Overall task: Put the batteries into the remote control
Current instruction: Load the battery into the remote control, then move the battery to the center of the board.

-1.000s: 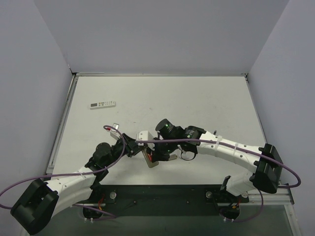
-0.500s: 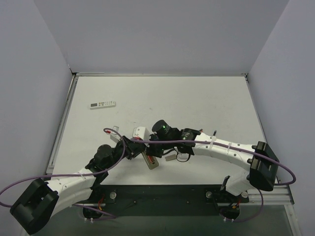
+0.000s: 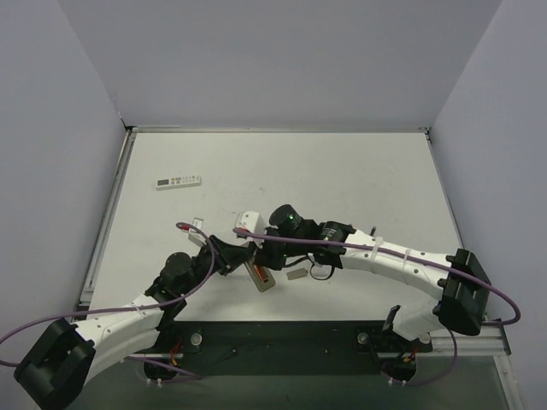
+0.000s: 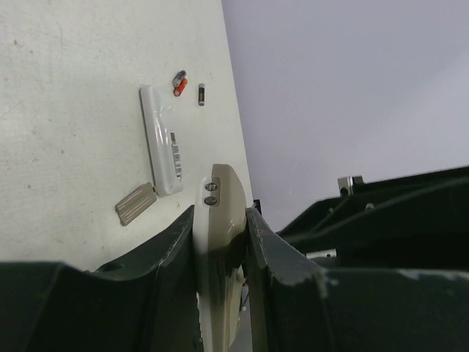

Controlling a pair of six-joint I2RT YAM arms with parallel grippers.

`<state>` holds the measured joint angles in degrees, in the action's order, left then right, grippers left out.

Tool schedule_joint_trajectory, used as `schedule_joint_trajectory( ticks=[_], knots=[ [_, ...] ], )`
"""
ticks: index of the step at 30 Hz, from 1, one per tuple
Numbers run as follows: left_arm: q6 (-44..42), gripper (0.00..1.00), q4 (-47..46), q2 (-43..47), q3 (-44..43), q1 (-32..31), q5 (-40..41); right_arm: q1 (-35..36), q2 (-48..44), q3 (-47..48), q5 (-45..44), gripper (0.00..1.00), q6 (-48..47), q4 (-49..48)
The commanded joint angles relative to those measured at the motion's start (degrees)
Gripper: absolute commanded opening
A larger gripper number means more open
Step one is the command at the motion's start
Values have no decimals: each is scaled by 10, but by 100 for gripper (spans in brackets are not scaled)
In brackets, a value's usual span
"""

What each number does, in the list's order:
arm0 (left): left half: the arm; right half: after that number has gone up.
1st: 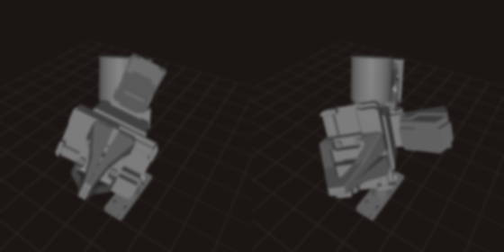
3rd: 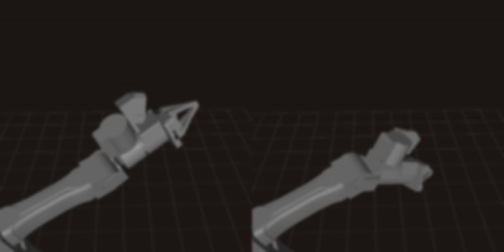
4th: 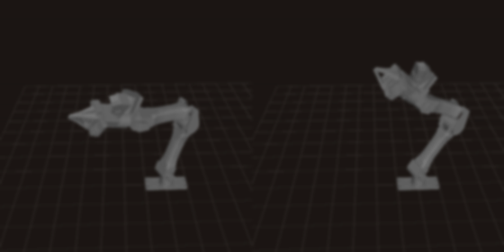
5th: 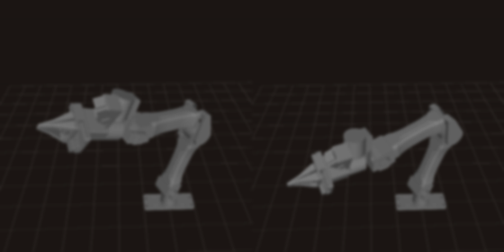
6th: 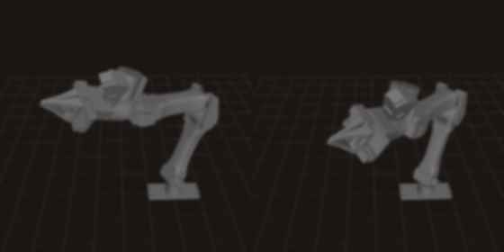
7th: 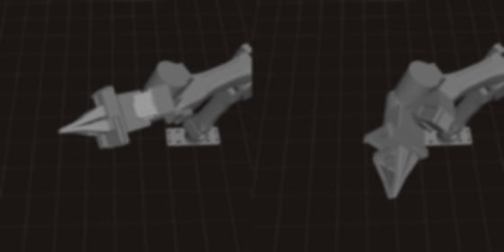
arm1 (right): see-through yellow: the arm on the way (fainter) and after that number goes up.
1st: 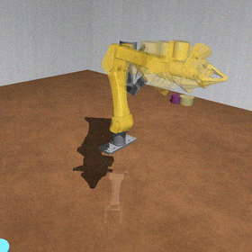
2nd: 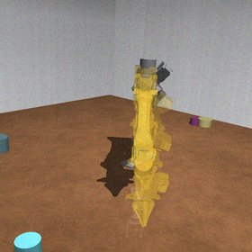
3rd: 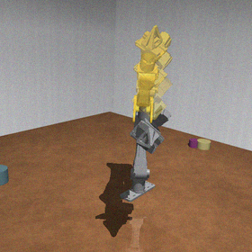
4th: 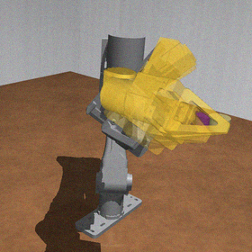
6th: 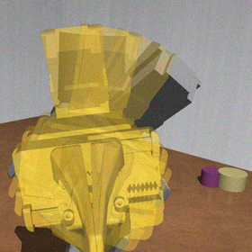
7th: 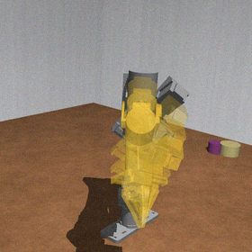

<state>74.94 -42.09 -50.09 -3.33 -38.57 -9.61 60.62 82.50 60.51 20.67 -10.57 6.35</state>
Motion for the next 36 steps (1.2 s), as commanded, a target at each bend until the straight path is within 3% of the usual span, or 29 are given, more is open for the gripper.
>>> schedule_joint_trajectory(
  ticks=[1,2,3,6,8,10,14,20,28,36],
  knots=[
    [-54,0,-27,30,-12,12,-13,-37,-66,-2,-67,17,73,7],
    [-55,0,-26,30,-3,20,-16,-46,-89,-3,-76,22,85,23],
    [-57,0,-24,31,2,37,-20,-66,-99,-5,-80,35,98,35],
    [-64,0,-8,37,11,58,-32,-116,-130,-15,-120,54,99,86],
    [-67,0,-2,40,15,61,-34,-156,-142,-29,-127,66,99,115],
    [-76,0,6,45,14,64,-36,-217,-144,-36,-126,71,91,131],
    [-87,0,17,45,10,68,-46,-293,-108,-43,-159,74,77,155],
    [-98,0,19,33,-3,86,-82,-394,13,-19,-122,76,148,149],
    [-106,0,25,42,2,92,-94,-432,109,0,-150,77,140,140],
    [-119,0,45,53,-1,103,-103,-441,155,11,-153,68,116,142]
  ],
)
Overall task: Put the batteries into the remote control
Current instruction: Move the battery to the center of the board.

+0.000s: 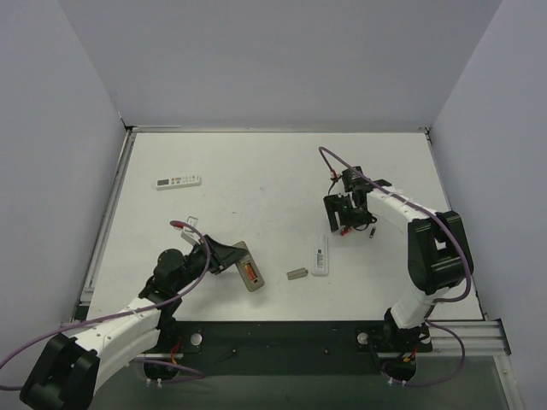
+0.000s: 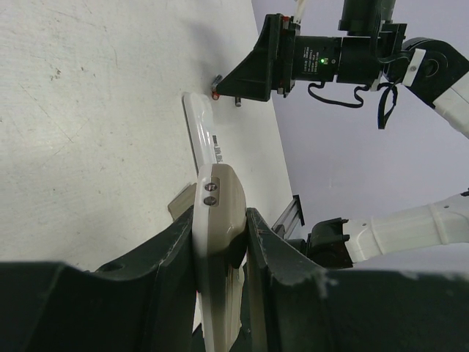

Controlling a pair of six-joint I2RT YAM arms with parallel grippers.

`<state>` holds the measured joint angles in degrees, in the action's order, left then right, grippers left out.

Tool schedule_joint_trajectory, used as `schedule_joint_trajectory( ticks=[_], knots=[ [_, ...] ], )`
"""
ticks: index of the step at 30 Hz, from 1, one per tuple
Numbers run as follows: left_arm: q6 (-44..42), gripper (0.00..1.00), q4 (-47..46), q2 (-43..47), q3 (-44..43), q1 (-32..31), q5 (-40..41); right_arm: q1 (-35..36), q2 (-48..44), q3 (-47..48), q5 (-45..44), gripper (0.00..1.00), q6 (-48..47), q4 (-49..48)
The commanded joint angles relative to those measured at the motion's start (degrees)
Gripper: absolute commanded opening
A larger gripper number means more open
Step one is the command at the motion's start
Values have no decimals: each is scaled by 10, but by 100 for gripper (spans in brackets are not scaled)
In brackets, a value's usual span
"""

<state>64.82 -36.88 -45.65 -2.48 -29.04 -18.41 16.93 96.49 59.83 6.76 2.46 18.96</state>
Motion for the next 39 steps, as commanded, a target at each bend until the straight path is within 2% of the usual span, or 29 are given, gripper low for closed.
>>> schedule_joint_trajectory(
  ticks=[1,5,15,22,29,35,39],
  knots=[
    [-18,0,-7,9,-9,9,-16,-4,19,18,-16,68,-20,16],
    [-18,0,-13,6,-8,10,-18,-8,35,22,-19,63,-20,16],
    [-17,0,-25,-3,-11,12,-22,-15,55,24,-11,57,-43,13],
    [-16,0,-26,-1,-11,12,-23,-15,39,9,0,35,-21,25],
    [-10,0,-25,6,-8,13,-23,-15,-10,-27,-11,19,132,71],
    [4,0,-20,21,-3,14,-23,-5,-46,-80,-33,19,294,81],
    [9,0,-7,30,-1,14,-19,28,-55,-101,-91,21,353,101]
  ],
)
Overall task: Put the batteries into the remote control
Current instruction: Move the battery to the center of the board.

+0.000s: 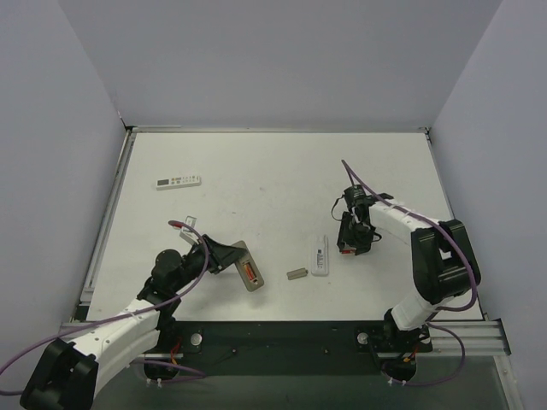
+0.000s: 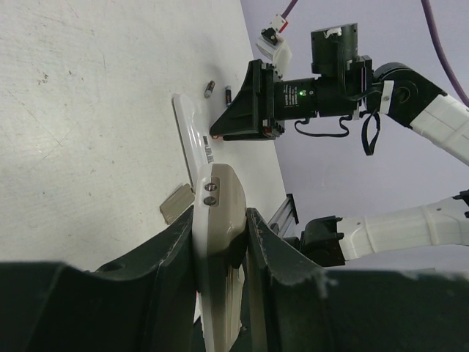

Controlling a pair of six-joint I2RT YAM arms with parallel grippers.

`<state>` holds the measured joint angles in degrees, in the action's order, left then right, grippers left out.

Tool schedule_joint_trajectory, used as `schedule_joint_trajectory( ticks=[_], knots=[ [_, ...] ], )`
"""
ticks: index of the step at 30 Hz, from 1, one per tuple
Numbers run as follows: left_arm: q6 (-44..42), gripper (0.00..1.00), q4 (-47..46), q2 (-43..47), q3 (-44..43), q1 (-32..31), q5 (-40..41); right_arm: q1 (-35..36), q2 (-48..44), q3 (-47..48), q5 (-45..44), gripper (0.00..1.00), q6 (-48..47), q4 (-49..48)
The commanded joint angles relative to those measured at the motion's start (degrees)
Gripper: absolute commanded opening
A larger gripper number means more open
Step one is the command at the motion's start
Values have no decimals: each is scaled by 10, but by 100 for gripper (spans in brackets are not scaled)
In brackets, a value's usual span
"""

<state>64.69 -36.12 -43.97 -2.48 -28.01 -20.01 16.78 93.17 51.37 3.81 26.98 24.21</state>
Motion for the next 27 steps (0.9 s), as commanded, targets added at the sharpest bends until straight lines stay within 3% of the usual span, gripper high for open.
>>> schedule_joint_trajectory(
  ticks=[1,5,8,11,12,14,15,18,25,27],
  knots=[
    [11,0,-14,17,-1,5,-2,36,-17,-15,-90,23,112,53],
    [18,0,-14,20,0,6,-4,52,9,-9,-101,26,134,74],
    [21,0,-12,23,1,6,-5,57,26,0,-95,34,139,79],
    [25,0,-11,28,1,6,-6,58,36,17,-90,47,126,87],
    [25,0,-11,31,1,6,-6,63,35,21,-88,57,119,89],
    [26,0,-4,40,2,6,-6,71,26,35,-86,64,89,102],
    [26,0,0,44,2,6,-6,77,13,51,-92,72,80,109],
    [26,0,14,63,5,6,-1,97,-28,82,-82,83,26,125],
    [20,0,30,90,1,9,-6,93,-103,106,-82,84,-150,136],
    [19,0,30,92,1,9,-7,94,-109,99,-86,84,-255,134]
  ],
)
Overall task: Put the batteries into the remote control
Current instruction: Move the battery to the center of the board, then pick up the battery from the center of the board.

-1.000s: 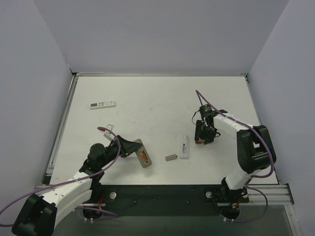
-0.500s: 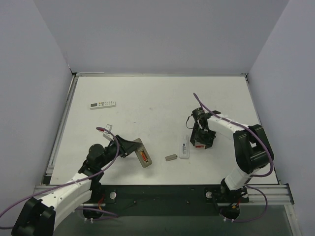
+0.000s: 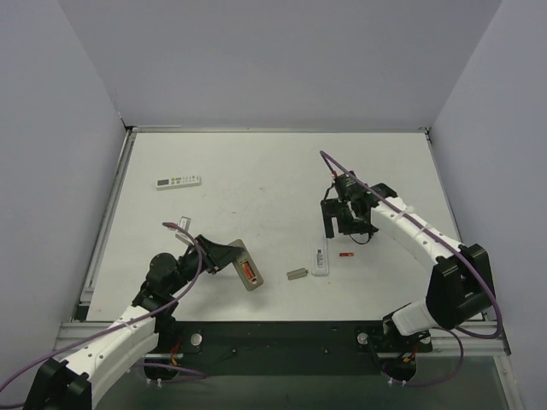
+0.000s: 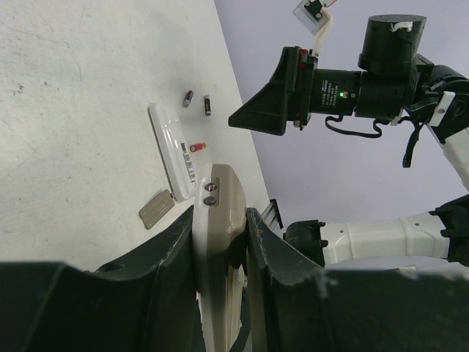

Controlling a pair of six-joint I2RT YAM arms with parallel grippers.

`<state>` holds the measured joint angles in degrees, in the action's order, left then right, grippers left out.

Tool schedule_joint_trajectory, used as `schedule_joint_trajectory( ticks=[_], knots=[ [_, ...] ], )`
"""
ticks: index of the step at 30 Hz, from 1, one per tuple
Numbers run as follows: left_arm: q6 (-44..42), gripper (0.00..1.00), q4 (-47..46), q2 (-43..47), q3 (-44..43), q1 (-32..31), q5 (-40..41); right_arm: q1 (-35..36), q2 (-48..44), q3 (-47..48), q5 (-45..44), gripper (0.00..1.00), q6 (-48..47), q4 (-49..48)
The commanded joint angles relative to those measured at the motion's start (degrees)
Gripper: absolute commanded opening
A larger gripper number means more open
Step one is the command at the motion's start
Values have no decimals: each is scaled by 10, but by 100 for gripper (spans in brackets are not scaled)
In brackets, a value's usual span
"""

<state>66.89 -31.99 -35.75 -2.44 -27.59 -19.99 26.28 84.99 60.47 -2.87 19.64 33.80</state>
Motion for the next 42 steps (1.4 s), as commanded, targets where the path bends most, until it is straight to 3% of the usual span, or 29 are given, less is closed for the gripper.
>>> schedule_joint_trajectory(
  ticks=[1,6,13,23,42],
  knots=[
    [-4,0,-11,13,2,4,-8,-1,-30,3,4,84,-226,37],
    [-6,0,-12,23,4,4,-15,-6,-26,-15,52,72,-393,34],
    [-13,0,-2,39,2,5,-25,-7,10,-15,64,64,-495,38],
    [-17,0,23,65,1,5,-34,-5,84,-14,127,56,-519,38],
    [-18,0,50,91,0,6,-30,-4,149,-13,111,40,-522,24]
  ],
)
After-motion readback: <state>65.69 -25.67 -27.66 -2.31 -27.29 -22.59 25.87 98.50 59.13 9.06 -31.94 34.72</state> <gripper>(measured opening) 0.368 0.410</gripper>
